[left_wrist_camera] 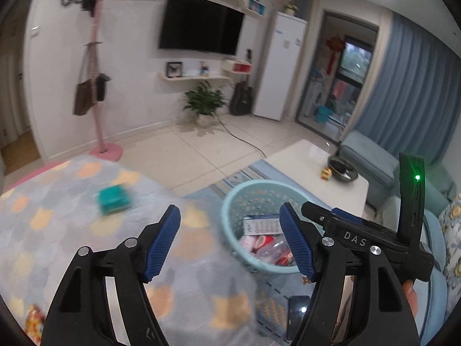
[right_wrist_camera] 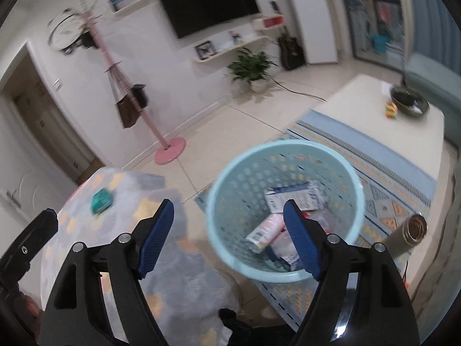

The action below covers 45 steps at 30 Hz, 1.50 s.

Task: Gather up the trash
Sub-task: 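Move both tools back over the table toward the snack bag and teal packet, then grasp the orange snack bag with the left tool while the right tool grasps the teal packet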

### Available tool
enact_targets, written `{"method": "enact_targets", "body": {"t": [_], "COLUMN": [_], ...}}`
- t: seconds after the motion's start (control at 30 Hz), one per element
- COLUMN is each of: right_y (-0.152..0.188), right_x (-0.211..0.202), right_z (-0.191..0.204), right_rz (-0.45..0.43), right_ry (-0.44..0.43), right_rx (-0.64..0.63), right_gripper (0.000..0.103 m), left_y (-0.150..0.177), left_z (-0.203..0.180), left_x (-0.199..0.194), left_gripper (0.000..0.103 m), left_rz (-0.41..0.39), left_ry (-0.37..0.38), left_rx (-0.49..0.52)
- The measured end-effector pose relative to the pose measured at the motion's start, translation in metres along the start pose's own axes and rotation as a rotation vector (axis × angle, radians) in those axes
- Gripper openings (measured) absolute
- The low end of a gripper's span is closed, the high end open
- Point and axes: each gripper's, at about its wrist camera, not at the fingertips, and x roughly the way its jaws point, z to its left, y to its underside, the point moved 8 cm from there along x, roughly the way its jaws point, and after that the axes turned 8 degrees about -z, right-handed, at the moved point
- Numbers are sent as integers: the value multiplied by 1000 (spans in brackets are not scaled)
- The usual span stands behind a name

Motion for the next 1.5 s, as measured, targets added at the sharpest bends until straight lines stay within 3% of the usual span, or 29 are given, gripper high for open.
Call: {"method": "enact_targets", "body": {"t": [0.37,0.5,0.63,0.93,1.0,1.1,1.23,1.33,1.4,1.5], "right_y": [31,50,68,88,88,89,89,91,91,93], "right_x": [0,7,11,21,24,25,28,31,34,36], "right_z": [125,159,180,193,192,190,188,185,184,185], "right_rz": [29,61,84,138,144,148,153,158,164,177], "right_ry": [-133,-172,-189,-211,-207,-203,-200,-194,-194,-209], "right_rx": [-276,-335,-397,-411,-408,-408,-399,-400,-392,-382], "right_gripper": [79,79,79,79,79,79,79,79,79,79], "left_y": [22,46,80,148,151,154,160,157,154,151], "left_z": [119,170,206,221,215,199,192,197,202,207], "left_x": [-100,-135,-158,-150,-146,-134,-123,-125,-126,-126], "left_gripper": [70,70,70,78,85,87,86,78,60,44], "left_rz": [-61,-53,3,175,174,210,256,257,254,251], "left_ry": [-220,-317,-375,-369,-385,-361,-425,-426,-414,-399], "left_rx": [-110,-171,-197,-299,-260,-172,-50,-57,-53,-41]}}
